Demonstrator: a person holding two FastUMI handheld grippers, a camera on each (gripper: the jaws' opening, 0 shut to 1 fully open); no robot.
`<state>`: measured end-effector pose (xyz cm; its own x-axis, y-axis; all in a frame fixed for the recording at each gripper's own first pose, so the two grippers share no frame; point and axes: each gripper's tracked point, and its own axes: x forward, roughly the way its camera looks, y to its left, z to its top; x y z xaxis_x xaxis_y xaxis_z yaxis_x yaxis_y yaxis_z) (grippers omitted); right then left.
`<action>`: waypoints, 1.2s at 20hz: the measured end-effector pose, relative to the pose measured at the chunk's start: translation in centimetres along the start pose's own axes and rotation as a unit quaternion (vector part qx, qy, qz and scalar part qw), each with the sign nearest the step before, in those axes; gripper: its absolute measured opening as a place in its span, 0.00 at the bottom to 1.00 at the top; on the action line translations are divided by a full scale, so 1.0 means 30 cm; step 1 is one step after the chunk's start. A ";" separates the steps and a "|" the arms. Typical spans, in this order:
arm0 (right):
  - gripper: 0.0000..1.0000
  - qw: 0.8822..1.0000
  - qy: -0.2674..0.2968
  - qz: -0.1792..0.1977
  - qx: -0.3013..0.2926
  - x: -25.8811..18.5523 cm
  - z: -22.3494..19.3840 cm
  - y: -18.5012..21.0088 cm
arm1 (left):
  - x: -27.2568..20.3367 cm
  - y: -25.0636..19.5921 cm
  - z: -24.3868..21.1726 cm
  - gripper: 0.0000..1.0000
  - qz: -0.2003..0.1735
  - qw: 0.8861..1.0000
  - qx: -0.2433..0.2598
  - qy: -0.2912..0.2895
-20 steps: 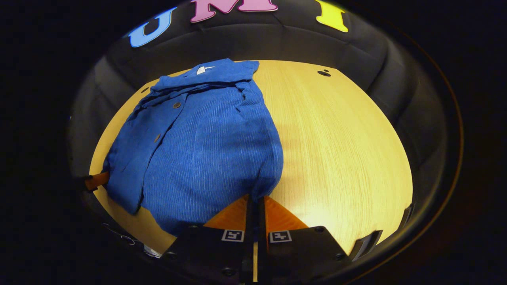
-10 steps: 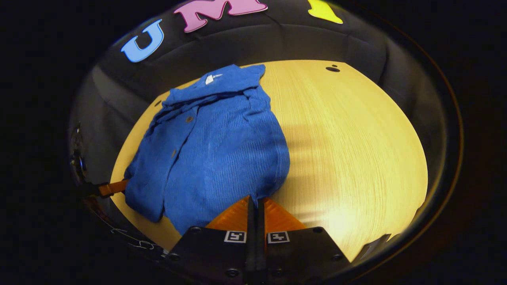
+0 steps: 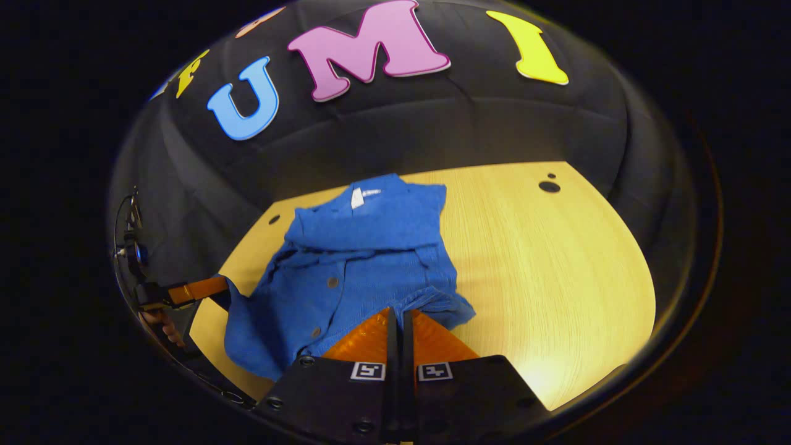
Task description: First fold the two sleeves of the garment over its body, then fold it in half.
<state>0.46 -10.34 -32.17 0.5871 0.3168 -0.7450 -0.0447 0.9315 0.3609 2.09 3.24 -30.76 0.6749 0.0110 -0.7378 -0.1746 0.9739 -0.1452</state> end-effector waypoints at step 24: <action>0.05 0.980 -0.165 -0.101 -0.049 0.909 0.638 -0.223 | 0.982 -0.001 0.760 0.05 -0.001 0.959 0.156 -0.235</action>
<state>32.23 -11.33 -44.17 0.8209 0.0647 -0.5674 0.0310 0.9870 0.1574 38.31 8.71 -37.46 0.9366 0.0396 -0.3480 -0.0004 0.9937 0.1118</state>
